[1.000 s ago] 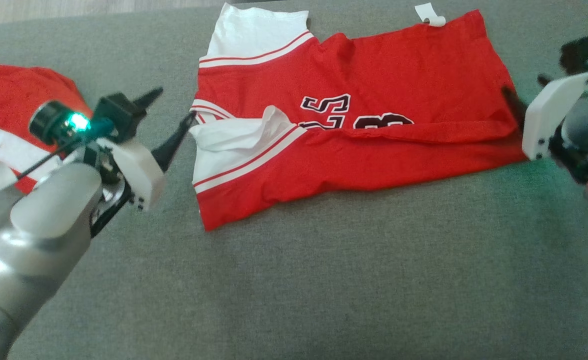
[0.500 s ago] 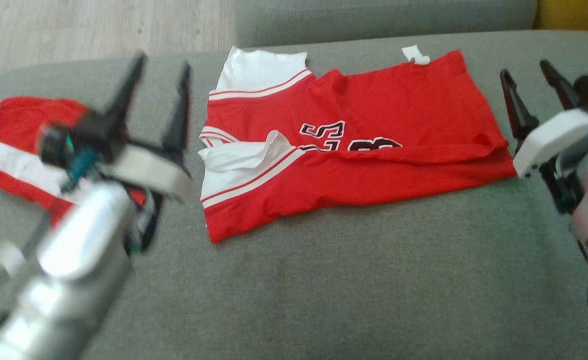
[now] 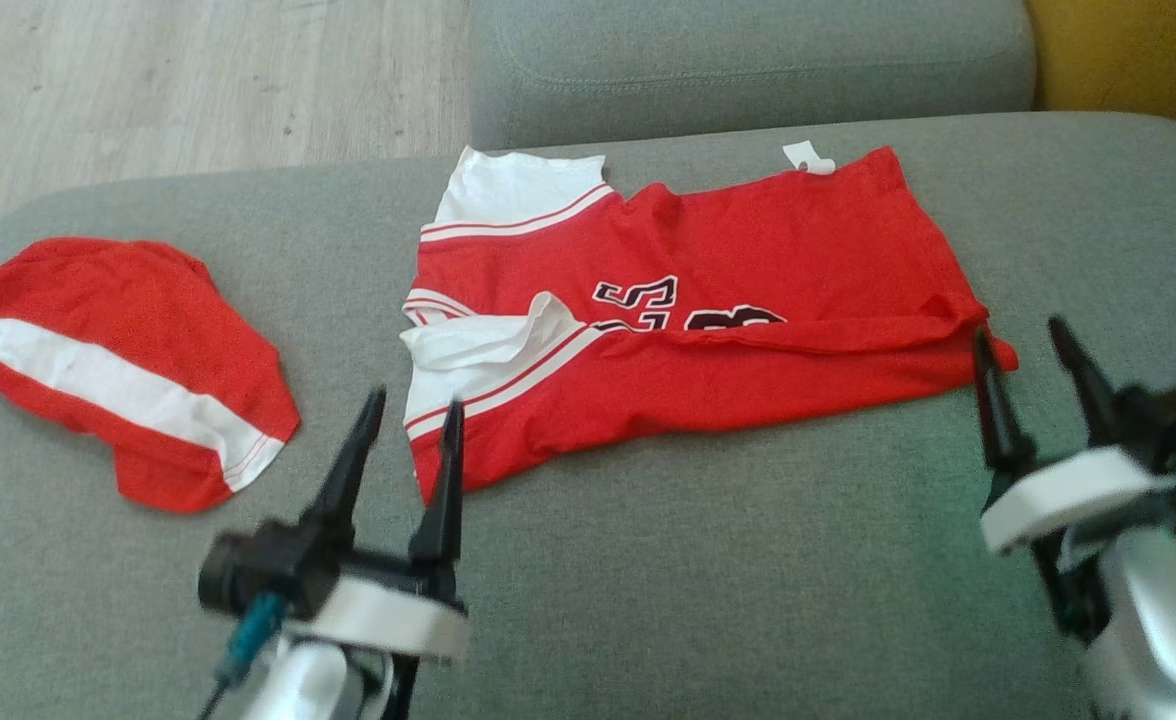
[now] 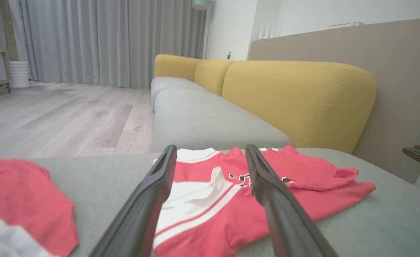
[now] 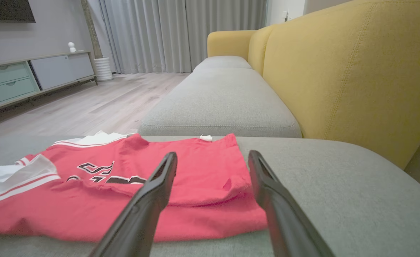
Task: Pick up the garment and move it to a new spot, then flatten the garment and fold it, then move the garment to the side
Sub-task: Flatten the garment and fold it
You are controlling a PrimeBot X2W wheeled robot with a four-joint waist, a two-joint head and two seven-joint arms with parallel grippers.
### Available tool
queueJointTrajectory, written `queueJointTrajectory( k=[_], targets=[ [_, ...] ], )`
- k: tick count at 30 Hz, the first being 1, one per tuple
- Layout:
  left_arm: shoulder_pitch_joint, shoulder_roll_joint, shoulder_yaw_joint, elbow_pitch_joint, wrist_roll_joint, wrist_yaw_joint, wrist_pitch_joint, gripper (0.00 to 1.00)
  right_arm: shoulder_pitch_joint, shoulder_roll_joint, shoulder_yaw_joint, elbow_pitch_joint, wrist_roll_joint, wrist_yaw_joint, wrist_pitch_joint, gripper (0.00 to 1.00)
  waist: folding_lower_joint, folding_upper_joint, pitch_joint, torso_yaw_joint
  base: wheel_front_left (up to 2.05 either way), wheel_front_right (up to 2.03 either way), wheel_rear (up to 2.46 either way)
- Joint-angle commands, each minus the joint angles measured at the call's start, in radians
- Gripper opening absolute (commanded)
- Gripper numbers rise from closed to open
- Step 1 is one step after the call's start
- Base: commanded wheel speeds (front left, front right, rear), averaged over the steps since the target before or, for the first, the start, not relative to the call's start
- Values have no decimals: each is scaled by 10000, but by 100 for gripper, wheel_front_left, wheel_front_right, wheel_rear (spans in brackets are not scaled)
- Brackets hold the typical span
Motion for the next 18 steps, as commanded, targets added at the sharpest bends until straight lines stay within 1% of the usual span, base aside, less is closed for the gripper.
queueJointTrajectory(
  k=[1, 5, 9, 14, 18],
  targets=[
    [-55, -48, 604, -191, 134, -76, -50, 100, 32, 137, -70, -661, -343, -9, -118, 100, 2, 0, -59, -23, 0, 0, 0],
    [531, -577, 1200, 141, 443, -339, -50, 100, 1077, 750, -654, -1609, -1204, -9, -119, 100, 2, 0, -101, -73, 0, 0, 0],
    [687, -891, 1672, 456, 777, -602, -50, 100, 1578, 1129, -976, -2059, -1689, -9, -119, 100, 2, 0, -83, -159, 0, 0, 0],
    [542, -1118, 2075, 813, 1108, -893, -51, 100, 1632, 1270, -1161, -2317, -1914, -9, -119, 100, 2, 0, 28, -295, 0, 0, 0],
    [183, -1207, 2152, 1211, 1478, -978, -51, 100, 1515, 1258, -1222, -2392, -1985, -9, -116, 100, 2, 0, 290, -330, 0, 0, 0]
  ],
)
